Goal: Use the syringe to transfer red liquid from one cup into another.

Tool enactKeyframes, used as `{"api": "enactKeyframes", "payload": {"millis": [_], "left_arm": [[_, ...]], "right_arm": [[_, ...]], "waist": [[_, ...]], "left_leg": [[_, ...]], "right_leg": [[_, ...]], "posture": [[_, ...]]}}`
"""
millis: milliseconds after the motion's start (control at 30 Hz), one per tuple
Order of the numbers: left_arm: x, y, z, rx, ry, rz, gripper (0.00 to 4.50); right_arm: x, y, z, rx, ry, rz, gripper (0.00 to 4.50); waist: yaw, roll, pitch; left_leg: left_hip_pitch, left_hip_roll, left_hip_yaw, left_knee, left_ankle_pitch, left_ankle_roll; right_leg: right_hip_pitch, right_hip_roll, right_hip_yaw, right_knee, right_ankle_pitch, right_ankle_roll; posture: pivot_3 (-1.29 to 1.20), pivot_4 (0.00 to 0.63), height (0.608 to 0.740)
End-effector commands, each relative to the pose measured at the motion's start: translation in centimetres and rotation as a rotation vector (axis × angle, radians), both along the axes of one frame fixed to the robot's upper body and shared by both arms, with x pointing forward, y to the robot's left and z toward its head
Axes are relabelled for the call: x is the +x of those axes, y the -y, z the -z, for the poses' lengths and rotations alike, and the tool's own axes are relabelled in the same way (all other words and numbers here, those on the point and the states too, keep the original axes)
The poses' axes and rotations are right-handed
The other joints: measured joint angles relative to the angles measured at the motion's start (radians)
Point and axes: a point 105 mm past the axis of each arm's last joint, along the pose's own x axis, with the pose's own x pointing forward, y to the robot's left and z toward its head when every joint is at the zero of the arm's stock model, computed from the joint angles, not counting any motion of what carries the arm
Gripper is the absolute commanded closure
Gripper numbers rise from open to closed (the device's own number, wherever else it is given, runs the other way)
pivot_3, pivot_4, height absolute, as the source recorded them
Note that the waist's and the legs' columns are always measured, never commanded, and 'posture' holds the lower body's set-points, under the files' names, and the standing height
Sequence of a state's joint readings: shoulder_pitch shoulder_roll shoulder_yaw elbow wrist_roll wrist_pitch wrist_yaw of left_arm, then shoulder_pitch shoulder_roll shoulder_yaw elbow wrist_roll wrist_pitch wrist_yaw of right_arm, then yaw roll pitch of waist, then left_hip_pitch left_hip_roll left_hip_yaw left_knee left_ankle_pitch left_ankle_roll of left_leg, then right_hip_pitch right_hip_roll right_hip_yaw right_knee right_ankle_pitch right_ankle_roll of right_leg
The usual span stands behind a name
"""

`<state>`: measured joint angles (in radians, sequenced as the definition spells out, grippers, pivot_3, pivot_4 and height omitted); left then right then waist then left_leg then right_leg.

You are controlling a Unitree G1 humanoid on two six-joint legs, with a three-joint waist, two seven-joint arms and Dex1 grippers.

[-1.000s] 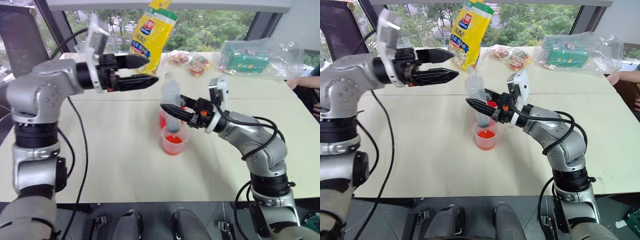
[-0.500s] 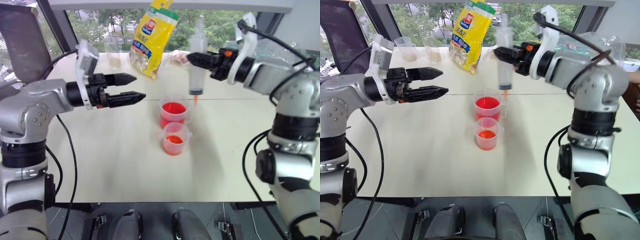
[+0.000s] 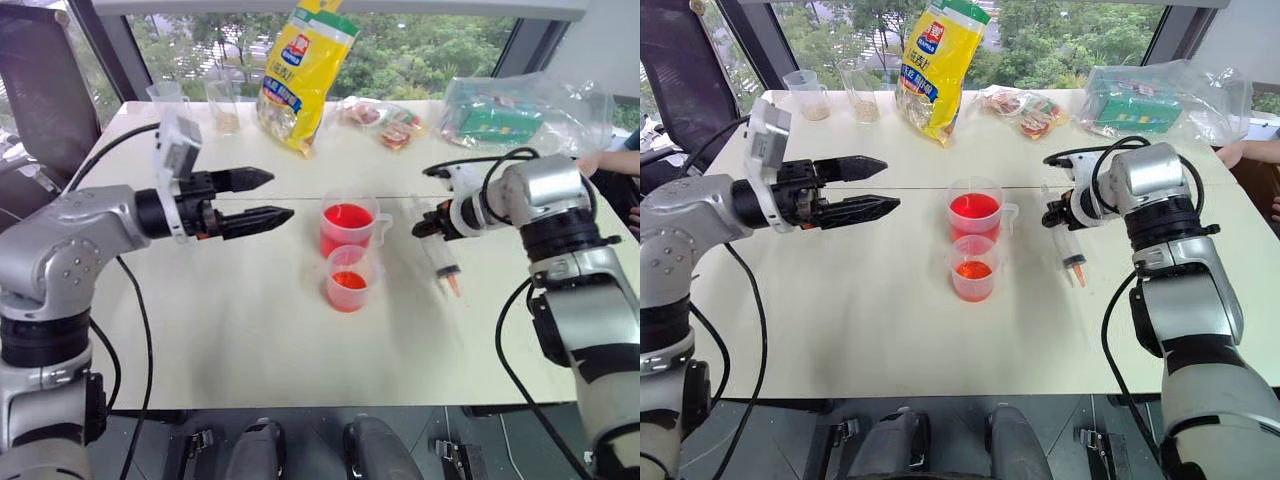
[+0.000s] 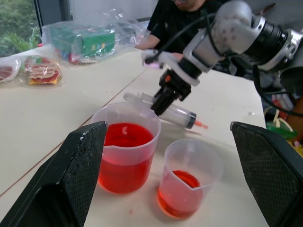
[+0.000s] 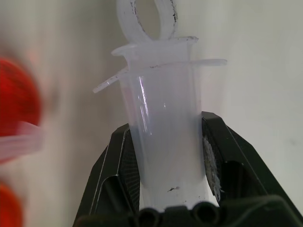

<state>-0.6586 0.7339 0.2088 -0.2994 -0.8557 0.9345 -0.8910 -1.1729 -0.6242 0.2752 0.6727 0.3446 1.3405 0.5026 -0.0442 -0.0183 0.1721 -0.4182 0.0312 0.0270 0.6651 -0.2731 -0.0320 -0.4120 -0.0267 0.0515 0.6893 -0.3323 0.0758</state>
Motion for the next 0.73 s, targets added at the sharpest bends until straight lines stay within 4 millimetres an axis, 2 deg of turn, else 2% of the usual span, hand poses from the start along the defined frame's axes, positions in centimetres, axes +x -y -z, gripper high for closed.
{"api": "enactKeyframes", "payload": {"millis": [33, 100, 133, 233, 267, 433, 600, 733], "left_arm": [[-0.7, 0.0, -0.6, -0.005, 0.059, -0.012, 0.20], [-0.5, 0.0, -0.5, -0.004, 0.086, -0.037, 0.09], [-0.5, 0.0, -0.5, -0.006, 0.089, -0.043, 0.09], [-0.3, -0.2, -0.3, -0.008, 0.097, -0.065, 0.09], [-0.2, -0.2, -0.2, -0.008, 0.097, -0.070, 0.09], [0.5, -1.1, 0.1, 0.036, 0.124, -0.128, 0.09], [0.2, -2.0, 0.9, 0.094, 0.096, -0.128, 0.09], [0.0, -3.0, 1.0, 0.103, 0.059, -0.135, 0.09]], "right_arm": [[0.3, -0.3, -0.4, -0.001, 0.010, -0.017, 3.09], [0.1, -0.5, -0.1, 0.009, -0.004, -0.026, 2.06], [0.1, -0.7, -0.2, 0.016, -0.003, -0.033, 1.82], [0.1, -0.8, -1.3, 0.036, 0.031, -0.052, 0.21], [0.0, -0.8, -1.6, 0.042, 0.041, -0.058, 0.03], [-1.9, -1.7, -5.5, 0.025, 0.239, -0.304, 0.03], [-5.2, -2.0, -8.3, -0.020, 0.415, -0.566, 0.03], [-7.6, -1.3, -9.4, -0.053, 0.463, -0.690, 0.03]], "waist": [[-0.001, 0.000, 0.000], [0.000, 0.000, 0.000], [0.000, 0.000, 0.000], [0.001, 0.000, 0.000], [0.001, 0.000, 0.000], [0.007, 0.000, 0.000], [0.006, 0.000, 0.000], [0.005, 0.000, 0.000]], "left_leg": [[0.000, 0.000, 0.000, 0.000, 0.000, 0.000], [0.000, 0.000, 0.000, 0.000, 0.000, 0.000], [0.000, 0.000, -0.001, 0.000, 0.000, 0.000], [0.000, 0.000, -0.001, 0.000, 0.000, 0.000], [0.000, 0.000, -0.001, 0.000, 0.000, 0.000], [-0.001, 0.000, -0.002, 0.000, 0.000, 0.000], [-0.002, 0.000, -0.003, 0.000, 0.000, 0.000], [-0.001, 0.000, -0.003, 0.000, 0.000, 0.000]], "right_leg": [[0.000, 0.000, 0.000, 0.000, 0.000, 0.000], [0.000, 0.000, 0.000, 0.000, 0.000, 0.000], [0.000, 0.000, 0.000, 0.000, 0.000, 0.000], [0.000, 0.000, 0.000, 0.000, 0.000, 0.000], [0.000, 0.000, 0.000, 0.000, 0.000, 0.000], [0.000, 0.000, -0.002, -0.001, 0.000, 0.000], [0.000, 0.000, -0.002, -0.002, 0.000, 0.000], [0.001, 0.000, -0.002, -0.002, 0.000, 0.000]], "posture": [[0.00, 0.150, 0.740], [0.00, 0.150, 0.740], [0.00, 0.150, 0.740], [0.00, 0.150, 0.740], [0.00, 0.150, 0.740], [0.00, 0.150, 0.740], [0.00, 0.150, 0.740], [0.00, 0.150, 0.740]]}}
